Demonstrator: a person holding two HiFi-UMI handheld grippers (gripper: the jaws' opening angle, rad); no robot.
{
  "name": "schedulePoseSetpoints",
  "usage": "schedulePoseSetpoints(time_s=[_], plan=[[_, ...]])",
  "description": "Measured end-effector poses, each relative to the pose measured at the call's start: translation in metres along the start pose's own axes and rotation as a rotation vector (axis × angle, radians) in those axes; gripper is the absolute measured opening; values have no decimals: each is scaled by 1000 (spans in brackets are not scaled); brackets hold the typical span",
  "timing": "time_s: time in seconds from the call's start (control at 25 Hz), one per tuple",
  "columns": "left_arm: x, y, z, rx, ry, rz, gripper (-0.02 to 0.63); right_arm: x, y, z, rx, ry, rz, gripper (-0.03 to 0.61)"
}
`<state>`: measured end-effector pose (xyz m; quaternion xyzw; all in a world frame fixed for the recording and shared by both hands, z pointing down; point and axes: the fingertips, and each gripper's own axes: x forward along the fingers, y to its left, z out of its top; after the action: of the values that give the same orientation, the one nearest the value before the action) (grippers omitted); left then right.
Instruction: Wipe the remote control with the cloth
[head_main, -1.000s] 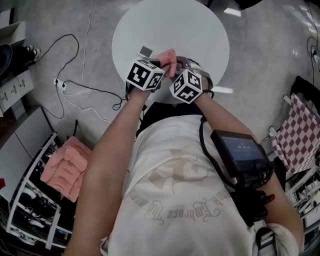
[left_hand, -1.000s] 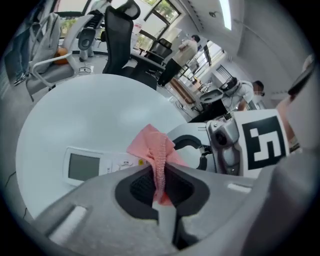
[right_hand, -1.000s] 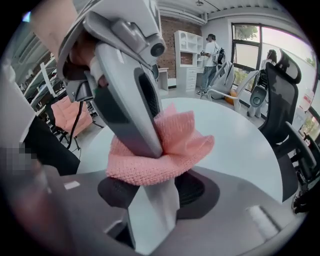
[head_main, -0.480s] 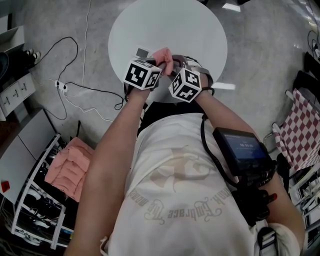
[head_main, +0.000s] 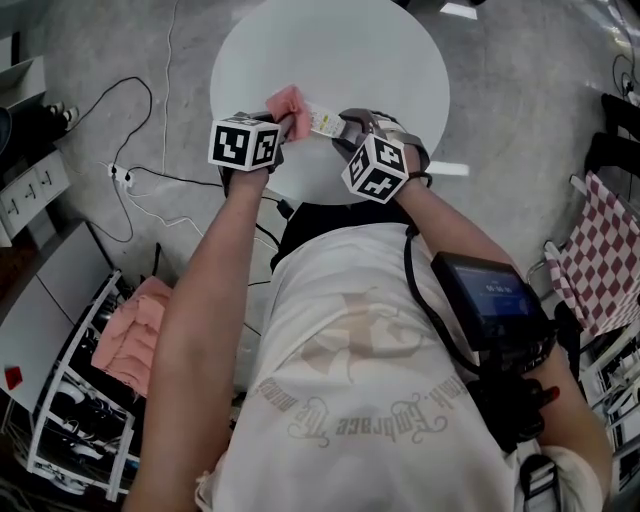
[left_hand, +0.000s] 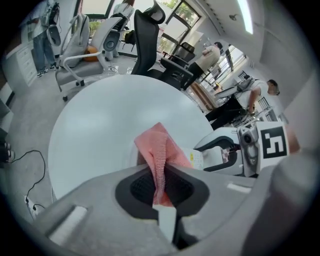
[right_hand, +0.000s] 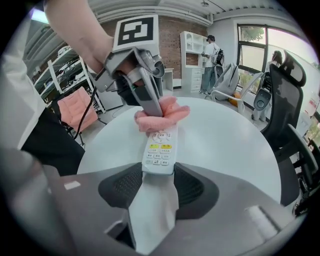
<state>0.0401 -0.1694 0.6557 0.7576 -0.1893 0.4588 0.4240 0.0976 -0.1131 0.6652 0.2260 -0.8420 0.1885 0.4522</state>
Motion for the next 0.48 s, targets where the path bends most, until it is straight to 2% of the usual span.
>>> schedulePoseSetpoints(time_s=[0.2,0.36,0.48], plan=[[-17,41,2,-26,10,67,17,-2,1,-4,-21,3,14,209],[-20,53,2,-35,25,59,17,-3,2,-6,-46,7,25,209],[-17,47,2,7,43,52,17,-4,2,-6,-84,14,29,209]])
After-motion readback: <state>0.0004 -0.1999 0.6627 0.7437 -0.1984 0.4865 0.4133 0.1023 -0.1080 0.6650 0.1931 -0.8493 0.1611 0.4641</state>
